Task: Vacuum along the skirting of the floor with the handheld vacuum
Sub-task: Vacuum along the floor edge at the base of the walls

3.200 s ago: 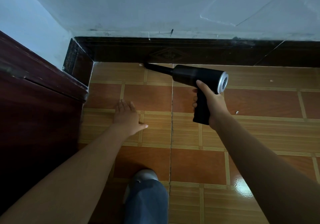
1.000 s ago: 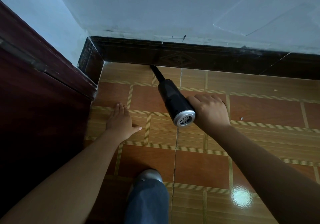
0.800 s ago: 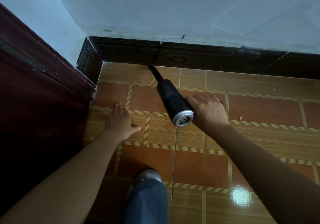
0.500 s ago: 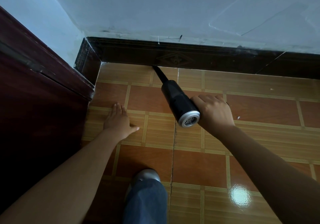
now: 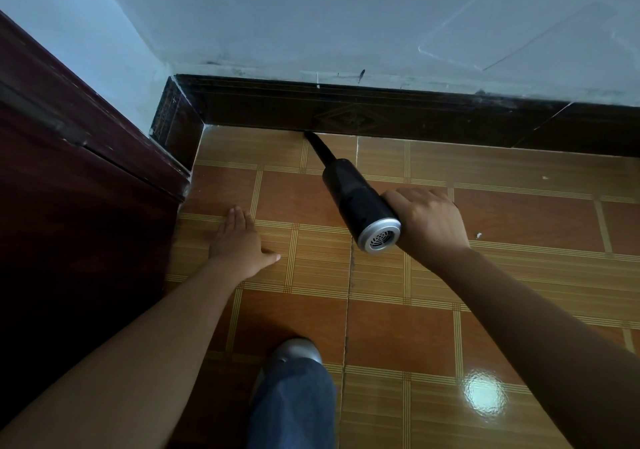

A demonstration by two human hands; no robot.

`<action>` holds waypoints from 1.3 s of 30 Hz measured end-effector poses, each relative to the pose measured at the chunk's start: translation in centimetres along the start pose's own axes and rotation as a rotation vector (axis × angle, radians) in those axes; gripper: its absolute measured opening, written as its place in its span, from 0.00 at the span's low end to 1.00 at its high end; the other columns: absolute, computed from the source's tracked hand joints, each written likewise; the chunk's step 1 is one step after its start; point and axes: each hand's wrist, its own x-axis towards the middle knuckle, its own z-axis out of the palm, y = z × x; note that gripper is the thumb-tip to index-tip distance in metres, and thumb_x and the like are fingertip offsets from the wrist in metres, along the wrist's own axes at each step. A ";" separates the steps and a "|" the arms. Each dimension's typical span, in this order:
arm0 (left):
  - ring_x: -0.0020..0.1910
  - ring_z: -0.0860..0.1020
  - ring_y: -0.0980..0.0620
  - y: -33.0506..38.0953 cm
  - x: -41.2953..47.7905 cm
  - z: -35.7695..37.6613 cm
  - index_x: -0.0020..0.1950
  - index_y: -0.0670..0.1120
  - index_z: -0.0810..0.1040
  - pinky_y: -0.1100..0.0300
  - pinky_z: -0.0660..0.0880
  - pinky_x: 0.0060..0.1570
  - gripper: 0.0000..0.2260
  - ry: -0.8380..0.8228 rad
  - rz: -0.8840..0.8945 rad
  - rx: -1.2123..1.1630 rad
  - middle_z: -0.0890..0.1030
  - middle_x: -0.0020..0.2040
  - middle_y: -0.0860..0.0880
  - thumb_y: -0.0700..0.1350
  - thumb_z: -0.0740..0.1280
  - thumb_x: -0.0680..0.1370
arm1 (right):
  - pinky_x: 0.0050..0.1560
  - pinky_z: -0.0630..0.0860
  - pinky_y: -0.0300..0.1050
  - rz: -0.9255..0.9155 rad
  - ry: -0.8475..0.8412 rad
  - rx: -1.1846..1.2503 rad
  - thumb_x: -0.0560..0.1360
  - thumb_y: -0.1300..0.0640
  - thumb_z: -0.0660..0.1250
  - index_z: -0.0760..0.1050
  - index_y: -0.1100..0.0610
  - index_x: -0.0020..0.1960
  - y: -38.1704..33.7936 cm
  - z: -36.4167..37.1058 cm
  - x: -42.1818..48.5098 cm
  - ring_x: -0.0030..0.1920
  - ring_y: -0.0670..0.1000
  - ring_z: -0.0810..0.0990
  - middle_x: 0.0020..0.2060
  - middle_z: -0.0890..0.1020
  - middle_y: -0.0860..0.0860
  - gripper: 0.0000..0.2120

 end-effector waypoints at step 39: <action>0.77 0.41 0.43 0.3 -0.1 0.2 0.77 0.37 0.40 0.51 0.46 0.75 0.45 0.028 -0.006 -0.121 0.40 0.77 0.38 0.60 0.64 0.76 | 0.37 0.73 0.50 -0.012 -0.060 0.054 0.66 0.60 0.74 0.75 0.60 0.44 -0.7 -0.2 1.8 0.31 0.57 0.78 0.31 0.79 0.55 0.10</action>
